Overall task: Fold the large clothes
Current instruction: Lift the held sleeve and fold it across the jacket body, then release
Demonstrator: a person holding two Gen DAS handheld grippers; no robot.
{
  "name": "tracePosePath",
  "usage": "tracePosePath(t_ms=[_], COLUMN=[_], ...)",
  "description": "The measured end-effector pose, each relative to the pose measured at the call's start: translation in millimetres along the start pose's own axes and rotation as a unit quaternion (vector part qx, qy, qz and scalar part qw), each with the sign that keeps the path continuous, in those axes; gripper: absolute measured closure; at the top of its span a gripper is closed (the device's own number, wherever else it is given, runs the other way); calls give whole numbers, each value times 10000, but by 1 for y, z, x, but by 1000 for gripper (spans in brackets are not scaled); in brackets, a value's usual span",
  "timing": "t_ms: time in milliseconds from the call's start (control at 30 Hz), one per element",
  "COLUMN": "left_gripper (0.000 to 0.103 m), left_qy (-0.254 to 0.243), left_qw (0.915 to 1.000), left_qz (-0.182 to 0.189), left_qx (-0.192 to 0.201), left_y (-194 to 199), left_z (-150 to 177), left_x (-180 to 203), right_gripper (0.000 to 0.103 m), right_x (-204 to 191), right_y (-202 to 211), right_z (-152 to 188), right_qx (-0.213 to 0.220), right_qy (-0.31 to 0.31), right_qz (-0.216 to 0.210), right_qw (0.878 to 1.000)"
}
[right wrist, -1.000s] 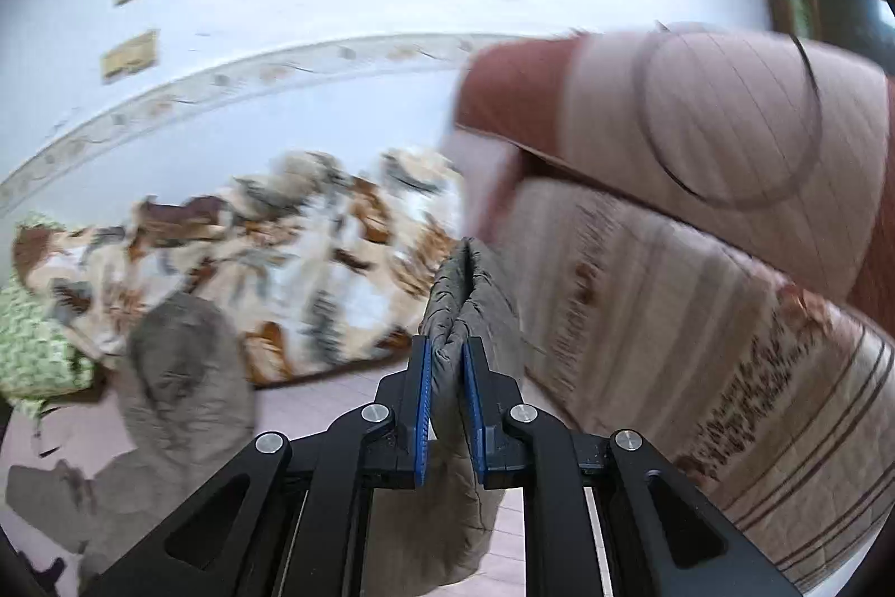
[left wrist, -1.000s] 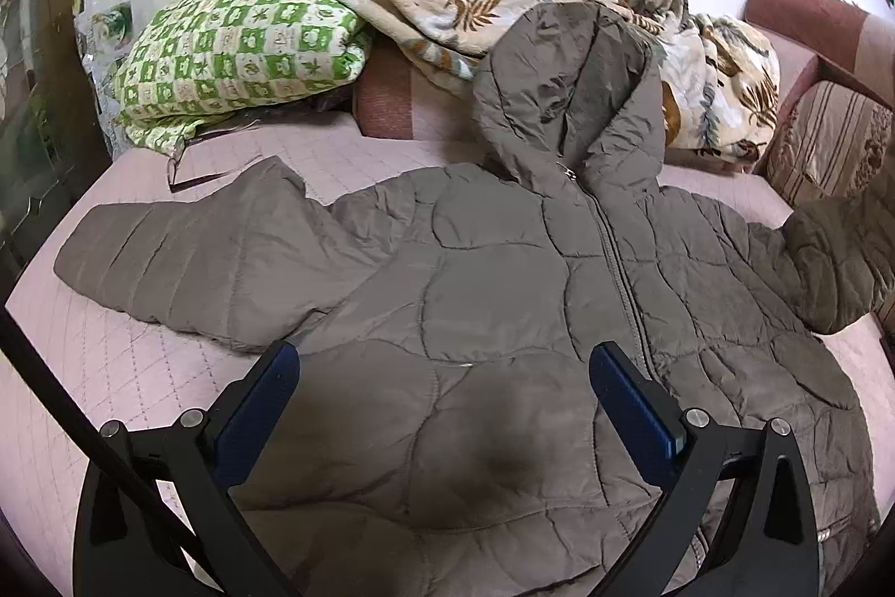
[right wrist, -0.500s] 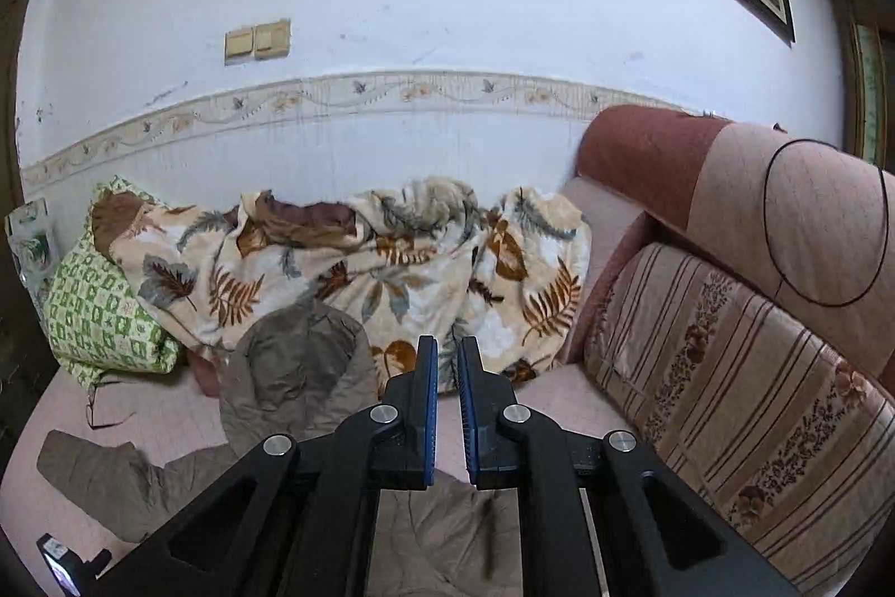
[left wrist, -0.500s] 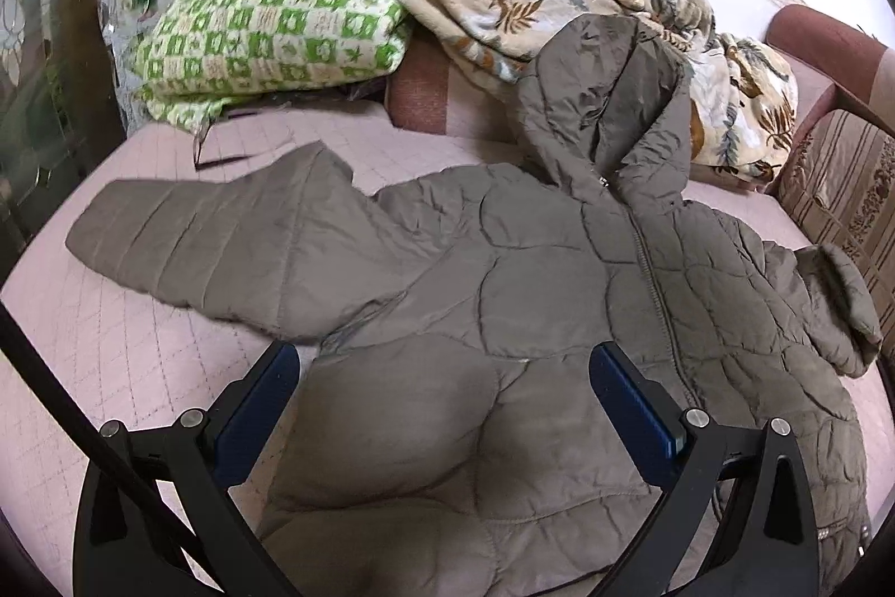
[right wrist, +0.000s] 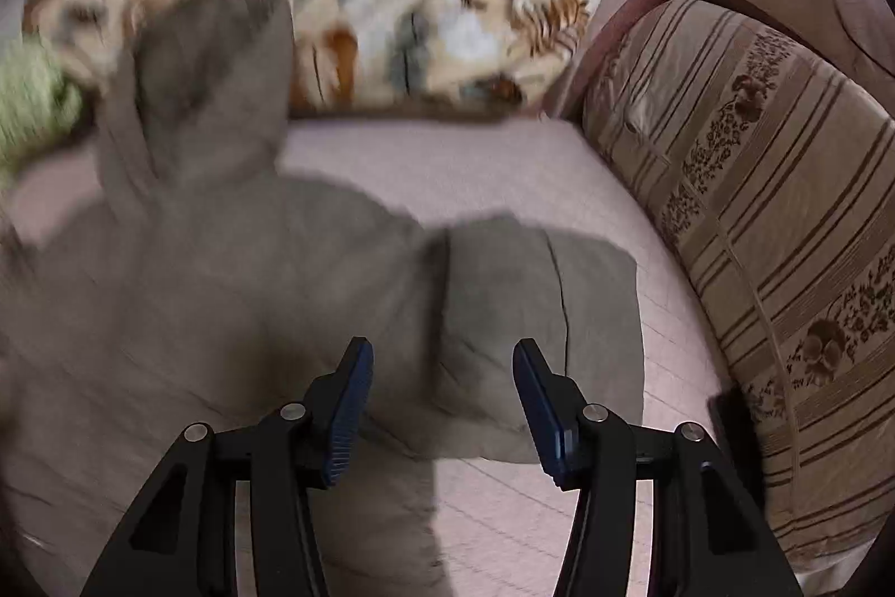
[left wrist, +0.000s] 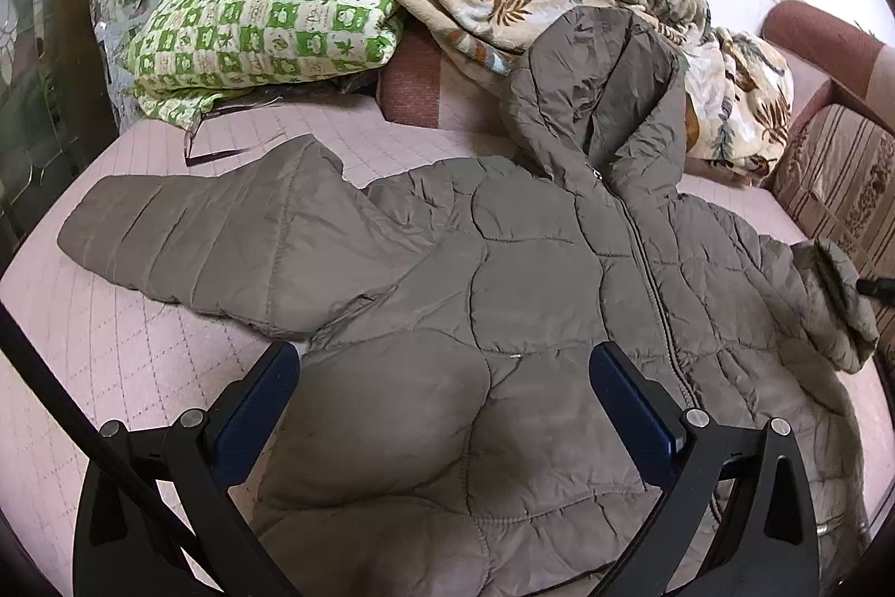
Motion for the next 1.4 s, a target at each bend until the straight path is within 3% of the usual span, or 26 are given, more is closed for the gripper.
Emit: tracePosePath(t_ms=[100,200,300,333,367,400,433,500,700,900,1167,1400], left_gripper=[0,0,0,0,0,0,0,0,0,0,0,0], left_qy=[-70,-154,-320,-387,-437,-512,-566,-659,-697,-570,-345,-164], left_qw=[10000,9998,9994,9991,9989,9986,9983,9978,9974,9983,9994,9998], left_qz=[34,72,85,79,79,69,48,17,24,42,84,68], left_qx=[-58,-106,-140,-139,-141,-136,-125,-112,-171,-112,-32,7], left_y=[-4,-8,-12,-13,-13,-14,-15,-16,-19,-14,-4,3], left_z=[2,4,7,7,8,8,8,8,8,6,4,2], left_x=[4,10,21,25,28,31,33,37,38,30,17,1], right_gripper=[46,37,37,41,63,76,83,86,89,89,89,89], right_x=[-3,-3,-1,2,5,9,12,18,41,26,-55,-132], right_y=[-19,-32,-45,-46,-47,-47,-45,-36,16,86,182,216], right_z=[14,23,22,18,16,13,10,1,-33,-70,-110,-122], right_qx=[35,83,234,291,333,310,288,415,634,938,1453,1499], right_qy=[461,813,1194,1183,1082,981,926,785,-100,-696,-609,-425], right_qz=[503,809,1347,1406,1265,1198,1268,1241,441,-612,-1693,-2342], right_qw=[9977,9934,9834,9826,9855,9874,9872,9883,9970,9913,9729,9596])
Point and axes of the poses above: each gripper's, at about its wrist camera, not at the fingertips, and y roughly against the way its jaws point, x to its right, z to its underside, the point moved 6 cm from there along -y, roughly the way its jaws point, and after that the axes turned 11 degrees about z, right-handed, at the moved point
